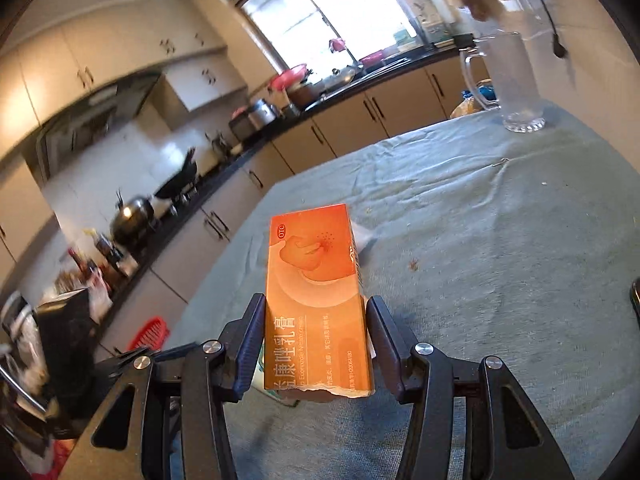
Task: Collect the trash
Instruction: 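Grasp the green cartoon snack pack with the left tool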
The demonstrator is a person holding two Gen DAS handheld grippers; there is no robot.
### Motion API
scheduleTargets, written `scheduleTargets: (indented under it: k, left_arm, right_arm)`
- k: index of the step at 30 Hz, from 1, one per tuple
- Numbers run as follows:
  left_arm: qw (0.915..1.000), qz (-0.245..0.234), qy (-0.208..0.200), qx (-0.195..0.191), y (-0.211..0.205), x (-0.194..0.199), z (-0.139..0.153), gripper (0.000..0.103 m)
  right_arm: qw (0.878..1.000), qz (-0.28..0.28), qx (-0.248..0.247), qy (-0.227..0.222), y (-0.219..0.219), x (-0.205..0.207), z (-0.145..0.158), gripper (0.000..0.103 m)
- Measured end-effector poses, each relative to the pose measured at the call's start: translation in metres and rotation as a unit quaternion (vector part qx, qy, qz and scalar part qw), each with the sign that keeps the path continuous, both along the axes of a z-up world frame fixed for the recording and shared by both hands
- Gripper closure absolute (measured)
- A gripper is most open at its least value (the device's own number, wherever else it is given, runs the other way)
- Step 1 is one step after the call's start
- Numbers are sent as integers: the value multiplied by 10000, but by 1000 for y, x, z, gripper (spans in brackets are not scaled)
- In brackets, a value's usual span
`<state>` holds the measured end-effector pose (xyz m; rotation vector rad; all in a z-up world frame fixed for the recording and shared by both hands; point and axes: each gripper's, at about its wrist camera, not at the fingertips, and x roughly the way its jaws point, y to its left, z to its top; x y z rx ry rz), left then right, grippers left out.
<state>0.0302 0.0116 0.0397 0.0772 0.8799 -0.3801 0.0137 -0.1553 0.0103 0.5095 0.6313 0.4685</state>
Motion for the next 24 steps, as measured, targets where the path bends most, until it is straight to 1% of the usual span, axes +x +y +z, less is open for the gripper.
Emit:
scheduleTargets:
  k: [4,5,7,9,11,14,15,17,20,23,24]
  left_arm:
    - [9986,-172,260,-436,-4,38,-1,22]
    - [9969,-283,475,-563,-6,49,-5,22]
    - [9940,-407,727,-712,-7,60,-10,22]
    - [9918,-586,837,-773,-9,62,-12,22]
    - [9892,-841,960,-720,-13,58,-16,22]
    - [9876,-1196,927,-428,-22,40,-17,22]
    - [9849,-1401,947,-359,-23,28,-16,22]
    - [9814,-1650,955,-228,-25,8,-16,22]
    - [9758,-2023,832,1,-26,-28,-17,22]
    - [9778,-1980,634,267,-32,-43,-18,22]
    - [9798,-1887,495,432,-36,-45,-19,22]
  right_arm:
    - [9998,-47,198,58,-6,0,0,48]
    - [9997,-49,228,76,-6,0,0,48]
    - [9997,-60,241,86,-8,1,0,48]
    - [9996,-44,262,94,-8,0,0,48]
    - [9996,-36,273,106,-8,0,1,48]
    - [9995,-26,291,113,-10,2,-1,48]
    - [9995,-40,291,108,-11,2,-2,48]
    - [9995,-44,306,110,-12,3,-2,48]
    - [9995,-65,297,111,-12,3,-2,48]
    - [9997,-61,241,88,-12,3,-1,48]
    - [9997,-62,234,85,-12,2,-1,48]
